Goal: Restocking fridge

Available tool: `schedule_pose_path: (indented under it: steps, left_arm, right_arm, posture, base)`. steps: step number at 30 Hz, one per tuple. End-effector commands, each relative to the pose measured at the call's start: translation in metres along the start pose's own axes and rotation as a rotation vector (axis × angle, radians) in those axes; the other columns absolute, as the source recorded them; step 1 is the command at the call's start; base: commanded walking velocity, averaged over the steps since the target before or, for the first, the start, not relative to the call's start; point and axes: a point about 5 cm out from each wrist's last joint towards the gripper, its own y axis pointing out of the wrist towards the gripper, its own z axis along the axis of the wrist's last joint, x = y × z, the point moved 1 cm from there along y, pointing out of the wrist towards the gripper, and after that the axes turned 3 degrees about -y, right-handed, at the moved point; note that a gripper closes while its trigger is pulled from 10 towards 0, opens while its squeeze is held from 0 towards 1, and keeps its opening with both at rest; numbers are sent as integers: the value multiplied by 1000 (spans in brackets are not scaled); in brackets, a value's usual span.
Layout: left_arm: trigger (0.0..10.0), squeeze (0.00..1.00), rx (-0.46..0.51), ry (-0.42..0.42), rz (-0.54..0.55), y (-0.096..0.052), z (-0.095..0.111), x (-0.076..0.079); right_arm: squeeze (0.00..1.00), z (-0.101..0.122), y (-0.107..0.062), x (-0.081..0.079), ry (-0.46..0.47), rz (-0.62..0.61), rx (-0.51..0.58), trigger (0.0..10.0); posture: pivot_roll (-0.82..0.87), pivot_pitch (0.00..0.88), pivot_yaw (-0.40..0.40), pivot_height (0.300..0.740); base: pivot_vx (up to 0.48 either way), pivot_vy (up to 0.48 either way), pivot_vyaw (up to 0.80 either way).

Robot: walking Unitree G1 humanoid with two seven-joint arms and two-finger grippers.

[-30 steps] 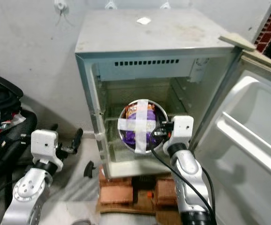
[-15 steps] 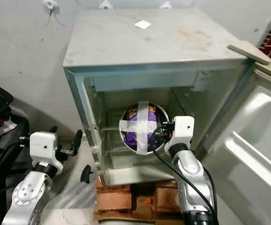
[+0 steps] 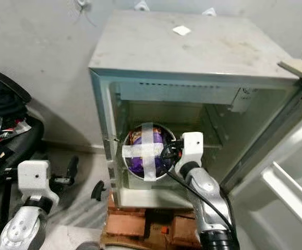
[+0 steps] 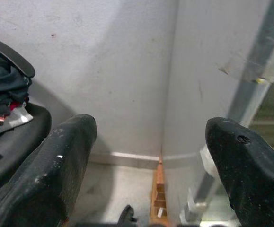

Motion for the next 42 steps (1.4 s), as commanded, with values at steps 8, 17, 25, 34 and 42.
schedule_pose_path:
  steps: [8, 17, 25, 34, 42]
  left_arm:
    - [10000, 0, -26, -13, 14, -17, 10, 3]
    - [10000, 0, -95, -45, 38, -46, 12, 8]
    - [10000, 0, -125, -76, 103, -69, 23, 13]
    - [10000, 0, -199, -108, 153, -98, 26, 22]
    - [10000, 0, -230, -137, 182, -107, 27, 26]
  right_arm:
    - [0, 22, 44, -1, 82, -56, 20, 10000]
    - [0, 39, 81, -15, 223, -175, 14, 10000]
    - [0, 43, 100, -49, 489, -264, -63, 10000]
    - [0, 52, 106, -63, 716, -330, -91, 10000]
    - [1000, 70, 111, -78, 876, -266, -44, 10000]
  posture:
    - [181, 104, -73, 740]
    - [248, 204, -114, 740]
    - [334, 293, -172, 740]
    - [390, 368, -231, 740]
    - [394, 391, -259, 740]
  base:
    - [0, 0, 0]
    - [0, 0, 0]
    - [0, 0, 0]
    - [0, 0, 0]
    - [0, 0, 0]
